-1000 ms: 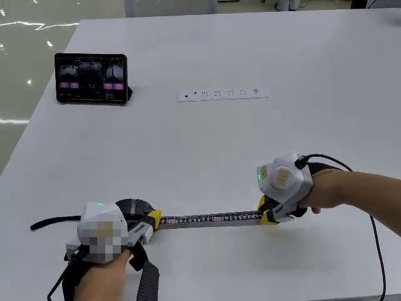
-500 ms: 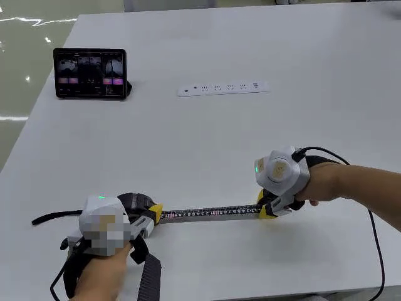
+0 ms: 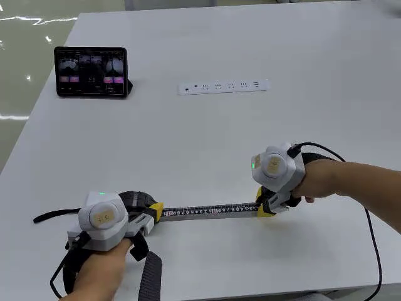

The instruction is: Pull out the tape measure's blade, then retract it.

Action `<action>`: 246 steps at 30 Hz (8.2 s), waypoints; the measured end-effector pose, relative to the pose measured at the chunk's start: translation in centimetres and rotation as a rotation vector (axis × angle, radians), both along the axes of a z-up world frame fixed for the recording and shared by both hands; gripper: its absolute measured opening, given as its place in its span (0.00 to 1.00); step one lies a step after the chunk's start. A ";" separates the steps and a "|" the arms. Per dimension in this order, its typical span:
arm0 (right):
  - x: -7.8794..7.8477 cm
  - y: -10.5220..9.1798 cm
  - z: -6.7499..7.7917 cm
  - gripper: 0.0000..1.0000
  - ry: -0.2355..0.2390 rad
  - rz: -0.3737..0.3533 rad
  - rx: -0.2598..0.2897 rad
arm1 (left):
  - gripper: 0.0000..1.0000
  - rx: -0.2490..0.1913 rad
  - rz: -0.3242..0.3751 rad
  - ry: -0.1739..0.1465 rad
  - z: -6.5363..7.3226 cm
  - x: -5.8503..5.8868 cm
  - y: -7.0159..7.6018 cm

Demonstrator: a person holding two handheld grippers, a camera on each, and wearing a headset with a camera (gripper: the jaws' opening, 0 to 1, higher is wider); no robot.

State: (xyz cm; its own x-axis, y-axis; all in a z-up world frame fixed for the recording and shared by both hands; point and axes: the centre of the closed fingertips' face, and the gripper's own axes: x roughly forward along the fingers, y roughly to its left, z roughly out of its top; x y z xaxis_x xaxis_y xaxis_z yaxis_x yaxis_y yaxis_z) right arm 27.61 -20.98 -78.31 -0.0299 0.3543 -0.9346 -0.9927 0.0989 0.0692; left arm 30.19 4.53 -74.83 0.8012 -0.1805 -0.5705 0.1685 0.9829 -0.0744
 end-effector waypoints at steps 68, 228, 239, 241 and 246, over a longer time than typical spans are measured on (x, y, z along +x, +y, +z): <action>-0.2 2.9 -0.1 0.10 -0.020 0.023 -0.015 | 0.60 -0.001 -0.005 0.029 -0.1 -0.1 0.0; 0.0 9.7 0.0 0.10 -0.012 0.007 0.009 | 0.61 0.003 -0.017 0.056 -0.2 -0.2 -0.1; -0.1 10.1 -0.1 0.10 0.008 -0.015 0.023 | 0.61 0.001 -0.021 0.056 -0.2 -0.2 -0.1; 0.0 10.2 -0.1 0.10 0.012 -0.032 0.035 | 0.61 0.000 -0.021 0.056 -0.2 -0.2 -0.1; 0.1 10.6 -0.1 0.10 0.001 -0.037 0.047 | 0.60 -0.001 -0.027 0.064 -0.2 -0.2 -0.1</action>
State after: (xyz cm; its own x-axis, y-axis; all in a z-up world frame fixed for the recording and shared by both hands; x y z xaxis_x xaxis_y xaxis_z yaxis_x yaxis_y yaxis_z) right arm 27.68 -10.35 -78.45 -0.0168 0.3984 -0.9171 -0.9884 0.1321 0.0755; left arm 30.00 4.43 -75.03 0.7582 -0.2018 -0.6200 0.1897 0.9780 -0.0863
